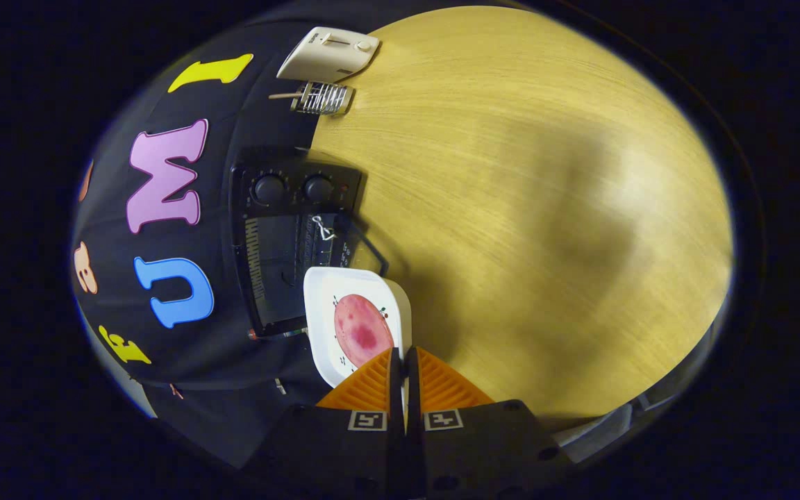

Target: Open the toaster oven, put the food inside, and close the toaster oven door.

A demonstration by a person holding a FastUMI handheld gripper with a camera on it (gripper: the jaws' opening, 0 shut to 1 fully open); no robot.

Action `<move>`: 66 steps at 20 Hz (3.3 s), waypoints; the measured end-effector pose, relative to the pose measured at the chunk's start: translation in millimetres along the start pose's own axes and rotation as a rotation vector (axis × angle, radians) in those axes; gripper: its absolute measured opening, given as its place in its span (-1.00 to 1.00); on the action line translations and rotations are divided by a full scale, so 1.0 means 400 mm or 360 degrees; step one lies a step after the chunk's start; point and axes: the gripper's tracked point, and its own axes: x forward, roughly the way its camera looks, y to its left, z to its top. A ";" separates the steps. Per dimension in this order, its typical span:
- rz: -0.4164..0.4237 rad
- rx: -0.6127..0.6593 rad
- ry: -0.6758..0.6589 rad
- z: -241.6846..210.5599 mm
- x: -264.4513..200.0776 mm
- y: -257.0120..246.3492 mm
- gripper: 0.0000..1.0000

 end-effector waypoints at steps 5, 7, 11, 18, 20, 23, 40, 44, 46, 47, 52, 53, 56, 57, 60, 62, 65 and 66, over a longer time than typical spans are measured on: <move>0.0088 0.0194 -0.0138 -0.036 0.163 0.186 -0.90; 0.0035 0.0225 -0.0174 -0.031 0.218 0.220 -0.90; 0.0053 0.0350 -0.0272 0.013 0.302 0.276 -0.90; 0.0052 0.0494 -0.0465 0.086 0.414 0.328 -0.90; 0.0069 0.0536 -0.0490 0.098 0.436 0.350 -0.90; 0.0076 0.0613 -0.0520 0.115 0.458 0.370 -0.89; 0.0049 -0.0220 -0.0385 0.023 0.227 0.365 0.74; -0.0093 -0.0609 -0.0304 -0.056 0.130 0.286 0.97; -0.0203 -0.0946 -0.0244 -0.106 0.112 0.231 0.97; -0.0263 -0.1122 -0.0213 -0.131 0.113 0.202 0.97; -0.0557 -0.1773 -0.0158 -0.172 0.169 0.075 0.98; -0.0600 -0.1826 -0.0131 -0.174 0.185 0.050 0.98; -0.0718 -0.1889 -0.0029 -0.180 0.255 -0.022 0.99; -0.0742 -0.1891 -0.0020 -0.174 0.269 -0.035 1.00; -0.0836 -0.1848 -0.0023 -0.138 0.315 -0.066 0.99; -0.0824 -0.1842 -0.0091 -0.110 0.341 -0.048 1.00; -0.0859 -0.1780 -0.0146 -0.080 0.360 -0.032 0.98; -0.0859 -0.1791 -0.0144 -0.078 0.358 -0.028 0.96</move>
